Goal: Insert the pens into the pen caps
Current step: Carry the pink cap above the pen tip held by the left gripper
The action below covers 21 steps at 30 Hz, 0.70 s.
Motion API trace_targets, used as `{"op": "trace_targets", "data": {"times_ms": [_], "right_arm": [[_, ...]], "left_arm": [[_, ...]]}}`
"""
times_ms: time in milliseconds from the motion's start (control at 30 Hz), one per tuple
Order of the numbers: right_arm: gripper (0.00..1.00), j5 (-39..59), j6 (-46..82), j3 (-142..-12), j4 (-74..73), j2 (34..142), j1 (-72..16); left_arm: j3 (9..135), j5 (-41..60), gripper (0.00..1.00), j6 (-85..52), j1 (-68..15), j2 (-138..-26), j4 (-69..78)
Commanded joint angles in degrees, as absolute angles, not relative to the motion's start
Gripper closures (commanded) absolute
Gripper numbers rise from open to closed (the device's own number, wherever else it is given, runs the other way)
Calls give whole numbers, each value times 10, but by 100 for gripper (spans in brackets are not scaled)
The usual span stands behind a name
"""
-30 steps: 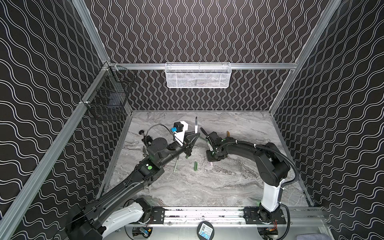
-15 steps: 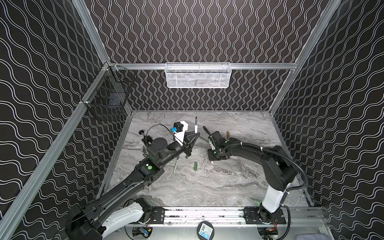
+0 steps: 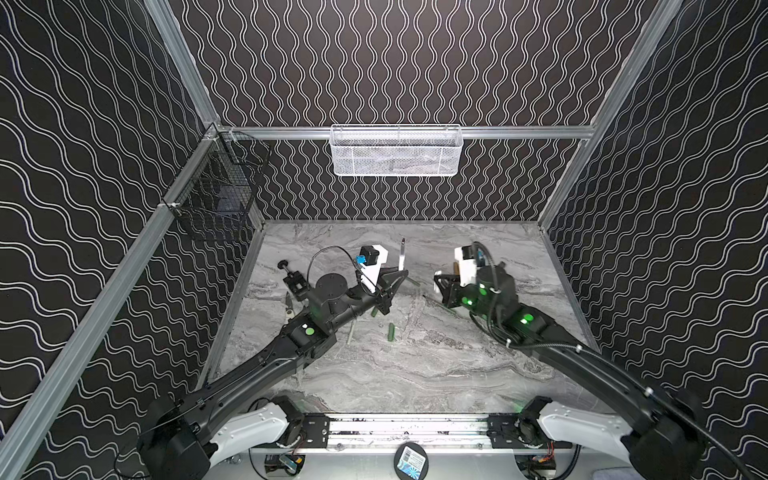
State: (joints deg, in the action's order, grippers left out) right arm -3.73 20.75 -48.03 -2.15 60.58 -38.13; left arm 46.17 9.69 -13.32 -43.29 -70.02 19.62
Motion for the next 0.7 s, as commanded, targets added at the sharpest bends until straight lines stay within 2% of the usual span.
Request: {"op": "trace_targets", "data": {"times_ms": [0,167,333,667], "right_arm": [[92,-56,174,-469,-172,565,-382],[93,-24,166,-472,-279,545,-382],[93,30,182,-502,-325,564,-388],[93,54,161,-533,-348,597,-416]], "left_arm": [[468,107,100,-135,-439,-712,211],[472,123,100,-139,-454,-729,211],[476,130,100,-137,-470,-741,207],[480,131,100,-132,-478,-746,201]]}}
